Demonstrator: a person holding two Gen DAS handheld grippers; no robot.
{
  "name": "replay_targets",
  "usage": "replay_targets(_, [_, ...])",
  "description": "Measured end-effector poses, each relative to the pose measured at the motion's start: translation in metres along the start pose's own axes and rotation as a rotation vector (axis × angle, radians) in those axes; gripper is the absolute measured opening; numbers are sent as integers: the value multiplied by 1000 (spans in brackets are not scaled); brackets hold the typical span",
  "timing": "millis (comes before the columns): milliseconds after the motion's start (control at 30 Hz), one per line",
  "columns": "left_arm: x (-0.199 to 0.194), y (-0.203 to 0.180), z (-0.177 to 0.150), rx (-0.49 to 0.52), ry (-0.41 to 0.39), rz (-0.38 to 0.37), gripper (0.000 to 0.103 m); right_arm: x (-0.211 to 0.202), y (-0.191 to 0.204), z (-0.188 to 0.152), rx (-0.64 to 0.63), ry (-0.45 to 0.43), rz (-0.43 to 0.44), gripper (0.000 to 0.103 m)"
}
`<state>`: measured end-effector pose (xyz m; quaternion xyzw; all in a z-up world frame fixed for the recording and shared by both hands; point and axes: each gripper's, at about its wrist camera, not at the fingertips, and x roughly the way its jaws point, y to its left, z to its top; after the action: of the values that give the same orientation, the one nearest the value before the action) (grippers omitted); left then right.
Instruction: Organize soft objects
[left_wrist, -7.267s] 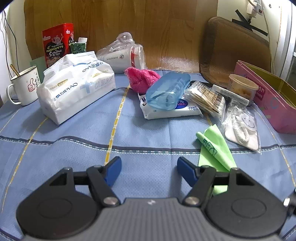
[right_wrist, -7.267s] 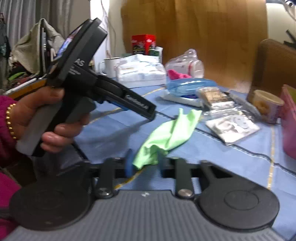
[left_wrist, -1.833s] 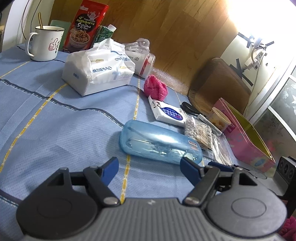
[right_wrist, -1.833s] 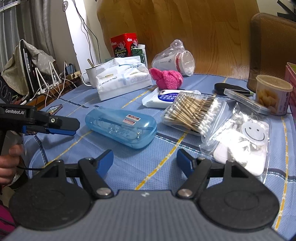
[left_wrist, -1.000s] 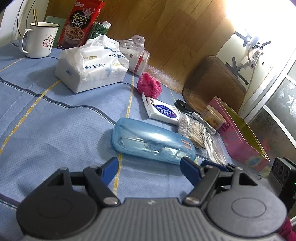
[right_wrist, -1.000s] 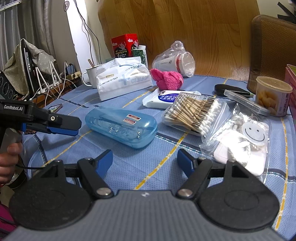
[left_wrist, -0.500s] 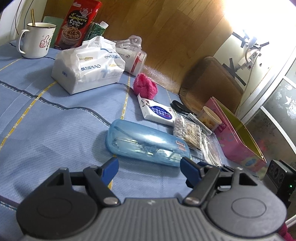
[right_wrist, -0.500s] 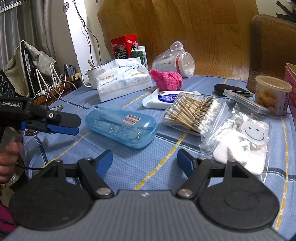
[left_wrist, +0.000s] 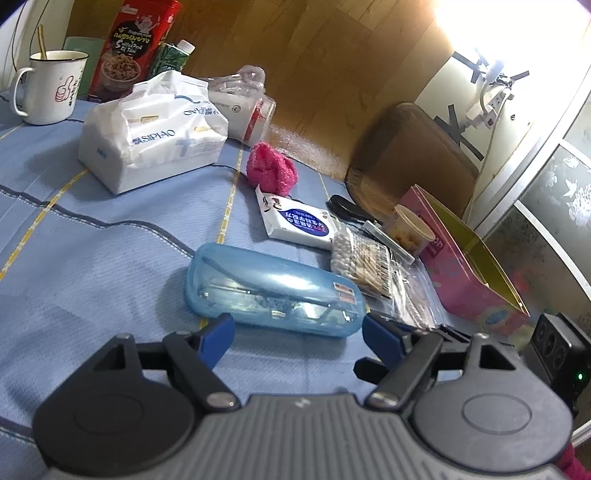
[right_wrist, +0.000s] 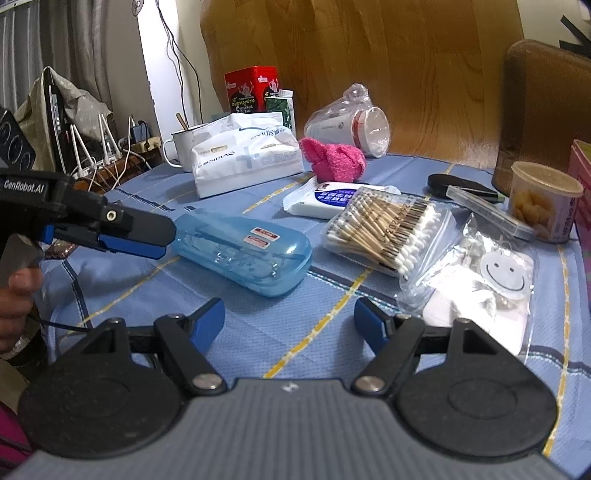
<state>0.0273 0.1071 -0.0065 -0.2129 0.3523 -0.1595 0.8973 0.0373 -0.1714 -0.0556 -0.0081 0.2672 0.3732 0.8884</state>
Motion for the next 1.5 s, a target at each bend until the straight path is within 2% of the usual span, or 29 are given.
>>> replay_targets(267, [7, -5, 5, 15, 9, -14, 82, 3, 0, 1, -16, 3, -3, 79])
replay_targets(367, [9, -5, 6, 11, 10, -22, 89, 4, 2, 1, -28, 5, -4, 79])
replay_targets(633, [9, 0, 11, 0, 5, -36, 90, 8, 6, 4, -61, 16, -5, 79])
replay_targets(800, [13, -2, 21, 22, -7, -16, 90, 10, 6, 6, -83, 19, -12, 79])
replay_targets(867, [12, -3, 27, 23, -27, 4, 90, 11, 7, 8, -88, 18, -5, 79])
replay_targets(967, [4, 0, 34, 16, -66, -6, 90, 9, 11, 9, -101, 12, 19, 80])
replay_targets(1067, [4, 5, 40, 19, -84, 34, 92, 12, 14, 10, -111, 19, 38, 80])
replay_targets(1300, [31, 16, 42, 15, -22, 23, 96, 28, 20, 12, -125, 43, 41, 80])
replay_targets(1367, [37, 13, 37, 29, -3, 14, 91, 31, 21, 14, -129, 45, 42, 79])
replay_targets(1400, [40, 13, 35, 26, 7, -1, 83, 32, 22, 14, -133, 44, 37, 78])
replay_targets(1433, [41, 12, 33, 28, 13, -21, 70, 33, 22, 15, -137, 43, 36, 72])
replay_targets(1467, [42, 10, 32, 29, 29, -45, 62, 33, 23, 15, -140, 40, 38, 65])
replay_targets(1500, [45, 9, 30, 26, 56, -76, 49, 33, 23, 15, -141, 39, 47, 62])
